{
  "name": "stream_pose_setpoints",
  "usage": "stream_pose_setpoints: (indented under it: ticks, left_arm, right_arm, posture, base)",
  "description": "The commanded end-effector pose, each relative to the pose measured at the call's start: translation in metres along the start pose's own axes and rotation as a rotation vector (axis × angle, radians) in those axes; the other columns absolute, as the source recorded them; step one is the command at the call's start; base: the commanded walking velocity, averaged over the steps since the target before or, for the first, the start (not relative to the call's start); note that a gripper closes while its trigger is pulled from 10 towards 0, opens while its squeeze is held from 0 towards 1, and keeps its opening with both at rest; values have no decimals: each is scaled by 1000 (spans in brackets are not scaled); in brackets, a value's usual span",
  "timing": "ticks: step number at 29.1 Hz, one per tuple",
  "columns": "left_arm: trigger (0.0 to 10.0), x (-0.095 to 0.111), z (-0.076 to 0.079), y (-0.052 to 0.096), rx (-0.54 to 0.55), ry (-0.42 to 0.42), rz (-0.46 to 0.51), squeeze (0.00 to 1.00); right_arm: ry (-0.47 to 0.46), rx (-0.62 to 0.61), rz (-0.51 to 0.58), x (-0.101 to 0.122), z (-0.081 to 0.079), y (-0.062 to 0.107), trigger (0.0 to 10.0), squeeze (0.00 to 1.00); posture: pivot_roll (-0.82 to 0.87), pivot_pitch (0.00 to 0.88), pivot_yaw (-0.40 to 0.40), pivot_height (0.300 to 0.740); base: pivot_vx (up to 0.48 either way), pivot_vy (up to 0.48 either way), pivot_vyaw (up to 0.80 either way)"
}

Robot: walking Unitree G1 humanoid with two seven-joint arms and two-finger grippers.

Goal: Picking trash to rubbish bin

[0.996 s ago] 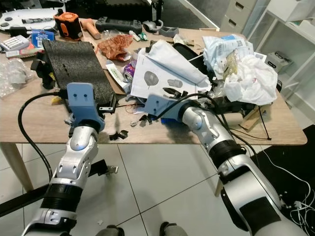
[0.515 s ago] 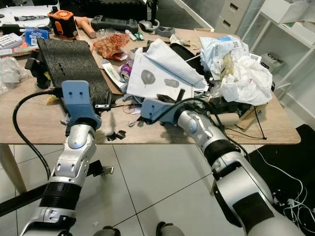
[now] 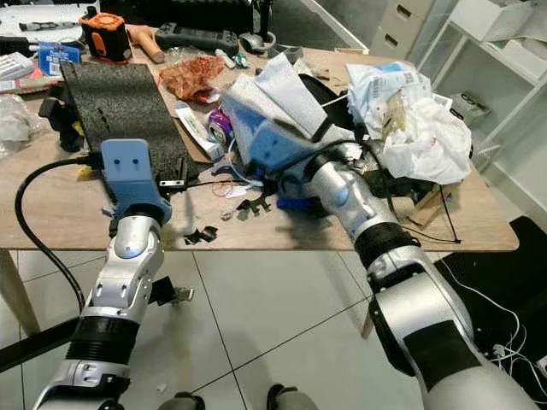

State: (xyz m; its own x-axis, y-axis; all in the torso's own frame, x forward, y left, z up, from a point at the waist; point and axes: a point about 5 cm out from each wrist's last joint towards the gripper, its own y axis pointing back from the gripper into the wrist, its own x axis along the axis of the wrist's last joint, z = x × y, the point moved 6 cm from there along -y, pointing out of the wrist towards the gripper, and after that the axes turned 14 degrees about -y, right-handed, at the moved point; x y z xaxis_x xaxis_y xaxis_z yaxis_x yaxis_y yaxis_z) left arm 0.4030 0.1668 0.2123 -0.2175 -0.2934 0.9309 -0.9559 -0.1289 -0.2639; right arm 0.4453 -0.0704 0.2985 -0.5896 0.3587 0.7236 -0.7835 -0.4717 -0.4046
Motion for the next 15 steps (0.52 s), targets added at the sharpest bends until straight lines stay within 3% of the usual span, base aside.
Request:
stream_pose_setpoints:
  ticks: [1,3,4,5,6,7,8,9,10,11,15]
  left_arm:
    - [10000,-3,4,3,-6,0,-4,0]
    - [10000,-3,6,4,-8,1,-4,0]
    - [10000,-2,6,4,-9,2,-2,0]
    - [10000,-2,6,4,-9,2,-2,0]
    - [10000,-2,7,4,-10,2,-1,0]
    - [10000,-1,6,3,-7,5,2,0]
    - [10000,-1,6,3,-7,5,2,0]
    - [10000,2,5,3,-2,11,14,0]
    - [10000,2,5,3,-2,11,14,0]
    - [10000,3,4,2,2,16,22,0]
    - [10000,11,2,1,21,36,55,0]
  right_arm:
    - [-25,-64,41,9,18,-1,0,0]
    - [-57,-124,78,18,34,0,0,0]
    - [-139,-175,105,23,46,1,0,0]
    - [-139,-175,105,23,46,1,0,0]
    - [-199,-209,124,26,54,2,0,0]
    - [-316,-259,150,29,66,5,0,0]
    - [-316,-259,150,29,66,5,0,0]
    - [-572,-308,230,39,85,8,0,0]
    - [-572,-308,230,39,85,8,0,0]
    - [-699,-328,296,49,96,10,0,0]
    - [-919,-334,473,81,117,16,0,0]
  posture:
    - [-3,191,-135,740]
    - [-4,198,-132,740]
    - [-3,200,-132,740]
    - [-3,200,-132,740]
    - [-3,200,-132,740]
    - [-4,199,-129,740]
    - [-4,199,-129,740]
    - [-9,200,-127,740]
    - [-9,200,-127,740]
    - [-12,207,-127,740]
    - [-16,205,-122,740]
  base:
    - [0,0,0]
    - [0,0,0]
    - [0,0,0]
    - [0,0,0]
    - [0,0,0]
    - [0,0,0]
    - [0,0,0]
    - [0,0,0]
    - [0,0,0]
    - [0,0,0]
    - [0,0,0]
